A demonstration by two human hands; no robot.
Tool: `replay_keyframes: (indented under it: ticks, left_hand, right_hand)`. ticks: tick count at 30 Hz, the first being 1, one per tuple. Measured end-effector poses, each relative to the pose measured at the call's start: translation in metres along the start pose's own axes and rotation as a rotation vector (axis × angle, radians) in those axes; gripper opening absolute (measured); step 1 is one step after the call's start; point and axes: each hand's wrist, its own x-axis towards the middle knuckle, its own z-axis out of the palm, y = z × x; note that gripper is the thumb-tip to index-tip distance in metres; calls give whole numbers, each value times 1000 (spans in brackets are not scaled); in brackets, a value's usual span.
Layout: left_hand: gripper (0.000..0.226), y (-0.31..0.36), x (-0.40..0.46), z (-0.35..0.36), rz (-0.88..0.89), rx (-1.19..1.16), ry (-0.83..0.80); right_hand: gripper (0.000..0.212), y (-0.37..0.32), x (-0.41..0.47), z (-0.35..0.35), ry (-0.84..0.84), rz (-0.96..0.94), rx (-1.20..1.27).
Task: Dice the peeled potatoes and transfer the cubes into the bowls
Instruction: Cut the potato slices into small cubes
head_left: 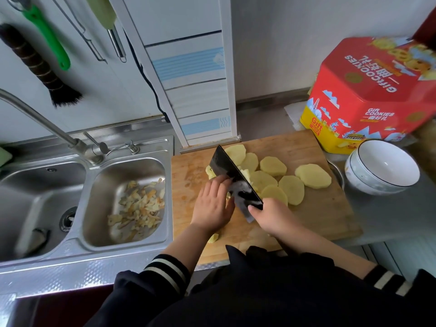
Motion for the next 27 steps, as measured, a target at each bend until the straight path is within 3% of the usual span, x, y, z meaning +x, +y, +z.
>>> replay_keyframes:
  ticks: [6,9,11,14,17,19,22,24,25,27]
  left_hand:
    - [42,-9,-20,8,-100,115,-229]
    - [48,-8,-24,-1,-151,69,-134]
    - [53,-5,-25,-4,-67,85,-100]
    - [55,-5,-32,0,42,199,-177]
    - [66,-12,-44,6,-70,240,-286]
    - [63,-18,-46,1,-144,137,-202]
    - [41,-27,-25,-34,-294,-80,218]
    - [31,-32,-2,-71,-364,-101,429]
    - [31,-33,8,-89,-359,-106,454]
    - [43,-27,21,-118,-252,-136,351]
  right_hand:
    - [32,-2,-2,-9,36,-28,-11]
    - [31,-1,0,-8,33,-31,4]
    - [29,-1,2,-6,25,-34,18]
    - [30,-3,5,-2,22,-38,12]
    - [30,-4,6,-4,32,-42,-8]
    - [31,-3,4,-8,33,-51,-61]
    - [35,-1,-5,-11,60,-102,-175]
    - [39,0,-14,-8,98,-159,-257]
    - [40,0,-19,-7,116,-189,-279]
    - [45,-4,-26,-6,124,-245,-287]
